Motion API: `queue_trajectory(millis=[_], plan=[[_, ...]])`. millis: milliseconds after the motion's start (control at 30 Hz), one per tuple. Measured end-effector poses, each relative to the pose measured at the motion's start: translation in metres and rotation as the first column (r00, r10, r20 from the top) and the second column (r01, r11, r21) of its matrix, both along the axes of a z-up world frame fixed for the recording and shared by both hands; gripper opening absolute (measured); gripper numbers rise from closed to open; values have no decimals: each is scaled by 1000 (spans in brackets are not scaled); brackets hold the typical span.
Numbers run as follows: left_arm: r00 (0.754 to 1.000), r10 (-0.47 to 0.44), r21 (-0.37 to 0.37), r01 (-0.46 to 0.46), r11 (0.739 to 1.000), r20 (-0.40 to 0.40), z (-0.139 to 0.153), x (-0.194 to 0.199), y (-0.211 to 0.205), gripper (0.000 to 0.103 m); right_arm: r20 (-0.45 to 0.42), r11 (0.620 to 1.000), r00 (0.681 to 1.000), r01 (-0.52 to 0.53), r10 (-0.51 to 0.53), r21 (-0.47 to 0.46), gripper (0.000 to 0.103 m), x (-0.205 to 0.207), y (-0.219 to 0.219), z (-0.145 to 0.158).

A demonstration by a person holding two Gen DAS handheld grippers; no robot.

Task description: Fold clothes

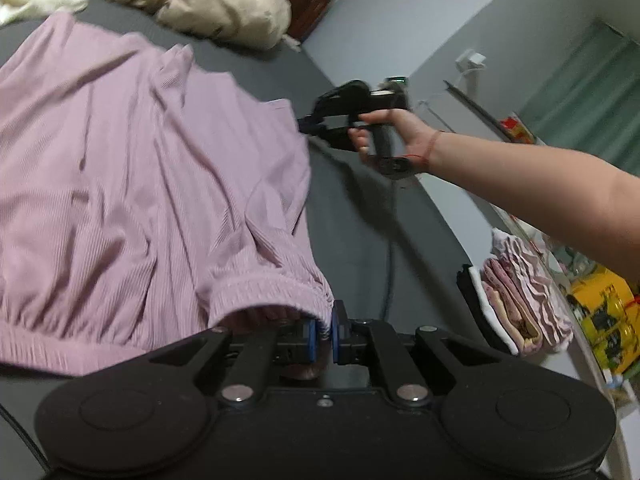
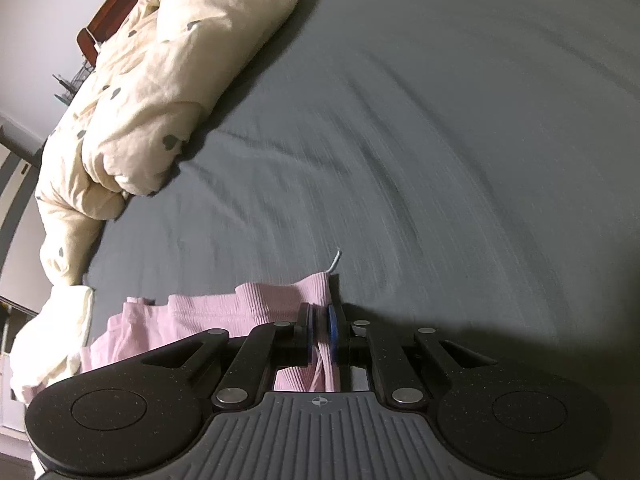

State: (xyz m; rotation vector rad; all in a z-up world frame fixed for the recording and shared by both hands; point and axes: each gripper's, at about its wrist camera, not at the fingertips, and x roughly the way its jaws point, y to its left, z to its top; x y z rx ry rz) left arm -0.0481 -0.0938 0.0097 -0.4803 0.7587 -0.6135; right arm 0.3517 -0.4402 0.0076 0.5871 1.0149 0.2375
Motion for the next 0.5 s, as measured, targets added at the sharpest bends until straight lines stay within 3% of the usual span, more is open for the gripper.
queue_trajectory(millis=[267,300,500], plan=[[998,-43,37,42,998,35,5,-8,-8,8,28,987,997,-63,68,-148,7,-3,20,9],[998,-48,40,47,998,35,5,-8,-9,8,28,984,997,-60,65,-165,2,-4,21,10],[995,-83,55,80,995,52,7,-10,-15,8,82,964,996,-21,44,-266,2,-13,21,25]])
